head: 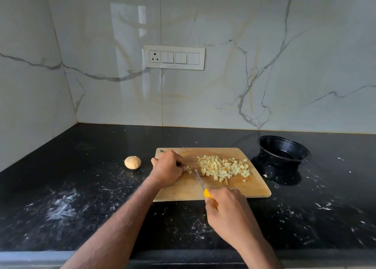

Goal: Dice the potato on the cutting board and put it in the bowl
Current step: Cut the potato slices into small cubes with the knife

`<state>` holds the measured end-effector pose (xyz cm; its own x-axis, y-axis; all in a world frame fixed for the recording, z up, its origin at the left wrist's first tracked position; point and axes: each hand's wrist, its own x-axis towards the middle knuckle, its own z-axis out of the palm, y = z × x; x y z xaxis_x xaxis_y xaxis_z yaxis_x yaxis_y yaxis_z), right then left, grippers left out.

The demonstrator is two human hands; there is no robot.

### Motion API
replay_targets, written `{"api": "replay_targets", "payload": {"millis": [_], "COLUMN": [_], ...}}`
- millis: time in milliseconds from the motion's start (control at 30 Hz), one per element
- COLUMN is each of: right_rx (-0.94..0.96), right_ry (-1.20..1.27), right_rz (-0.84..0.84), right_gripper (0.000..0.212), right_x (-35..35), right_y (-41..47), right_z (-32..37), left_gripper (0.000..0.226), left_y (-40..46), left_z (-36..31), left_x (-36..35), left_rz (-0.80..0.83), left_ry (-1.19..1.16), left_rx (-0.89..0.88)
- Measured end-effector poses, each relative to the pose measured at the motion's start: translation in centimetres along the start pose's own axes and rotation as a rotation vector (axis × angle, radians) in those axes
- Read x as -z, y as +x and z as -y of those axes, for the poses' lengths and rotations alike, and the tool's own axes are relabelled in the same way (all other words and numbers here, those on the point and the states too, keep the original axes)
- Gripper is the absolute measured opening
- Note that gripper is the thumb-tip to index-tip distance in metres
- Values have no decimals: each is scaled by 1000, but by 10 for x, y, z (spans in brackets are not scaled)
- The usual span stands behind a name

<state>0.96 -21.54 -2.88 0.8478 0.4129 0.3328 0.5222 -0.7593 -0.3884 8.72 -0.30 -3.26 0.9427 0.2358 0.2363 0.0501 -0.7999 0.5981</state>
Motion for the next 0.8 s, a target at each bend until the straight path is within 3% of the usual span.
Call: {"api": "replay_targets", "payload": {"millis": [100,200,367,433,500,800], "right_rx": [21,-2,-119,-135,-91,-17], "right_ry": [44,65,247,372,370,301], "right_rz": [-43,-23,91,111,93,116], "right_gripper": [17,20,21,37,46,40], "right_x": [-1,-9,-12,-9,-8,-11], "right_y": [2,2,4,5,2,1], "right_z": [3,7,-6,-10,-10,3], "left_gripper": [11,22,21,14,12,25], "left_y": [0,-1,-1,0,0,1], "left_z": [0,3,4,3,3,8], "left_x": [2,7,10,9,10,18], "left_rz": [-20,-23,74,78,76,57], "left_ry": [0,-14,-8,-4,0,-53], "left_rx": [2,10,-55,-66,-71,-74]}}
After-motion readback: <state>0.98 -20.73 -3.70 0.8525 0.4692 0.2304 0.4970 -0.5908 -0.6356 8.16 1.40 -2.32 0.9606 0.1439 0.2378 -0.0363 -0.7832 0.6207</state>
